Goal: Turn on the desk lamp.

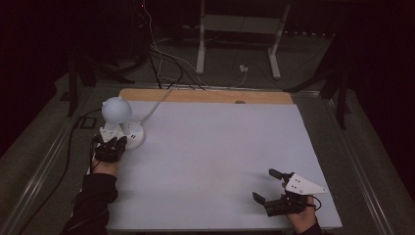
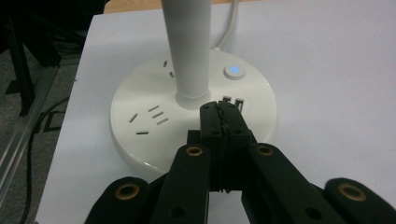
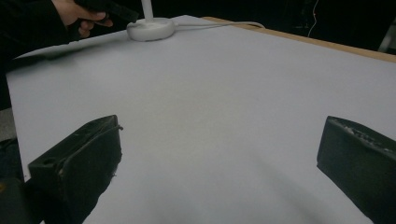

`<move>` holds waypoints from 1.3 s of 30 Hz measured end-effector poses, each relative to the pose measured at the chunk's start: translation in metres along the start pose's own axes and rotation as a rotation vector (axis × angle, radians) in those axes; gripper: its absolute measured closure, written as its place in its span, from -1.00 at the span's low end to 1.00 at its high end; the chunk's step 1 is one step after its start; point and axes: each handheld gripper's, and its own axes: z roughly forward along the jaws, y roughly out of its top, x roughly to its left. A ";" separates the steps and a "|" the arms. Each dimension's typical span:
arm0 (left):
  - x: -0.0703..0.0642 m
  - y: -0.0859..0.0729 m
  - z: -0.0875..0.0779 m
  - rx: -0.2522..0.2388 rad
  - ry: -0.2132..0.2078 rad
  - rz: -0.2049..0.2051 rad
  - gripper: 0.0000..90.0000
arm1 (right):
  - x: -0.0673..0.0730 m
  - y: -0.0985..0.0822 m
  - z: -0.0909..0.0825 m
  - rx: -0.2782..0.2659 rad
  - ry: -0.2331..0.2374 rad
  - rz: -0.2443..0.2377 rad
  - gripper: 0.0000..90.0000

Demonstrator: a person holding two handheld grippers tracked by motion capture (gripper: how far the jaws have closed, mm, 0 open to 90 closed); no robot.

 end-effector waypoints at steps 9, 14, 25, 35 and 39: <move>0.001 0.000 0.005 0.003 -0.014 0.002 1.00 | -0.001 0.000 0.000 -0.001 0.001 0.002 -1.00; 0.001 -0.001 0.007 0.013 -0.012 0.003 1.00 | -0.001 0.000 0.000 0.000 0.000 0.003 -1.00; 0.000 -0.001 0.007 0.011 -0.013 0.012 1.00 | -0.001 0.000 0.000 0.000 0.001 0.002 -1.00; -0.001 -0.002 0.007 0.013 -0.003 0.032 1.00 | -0.001 0.000 0.000 0.004 0.003 0.002 -1.00; -0.001 -0.002 0.008 0.012 -0.003 0.033 1.00 | -0.001 0.000 0.000 0.006 0.002 0.003 -1.00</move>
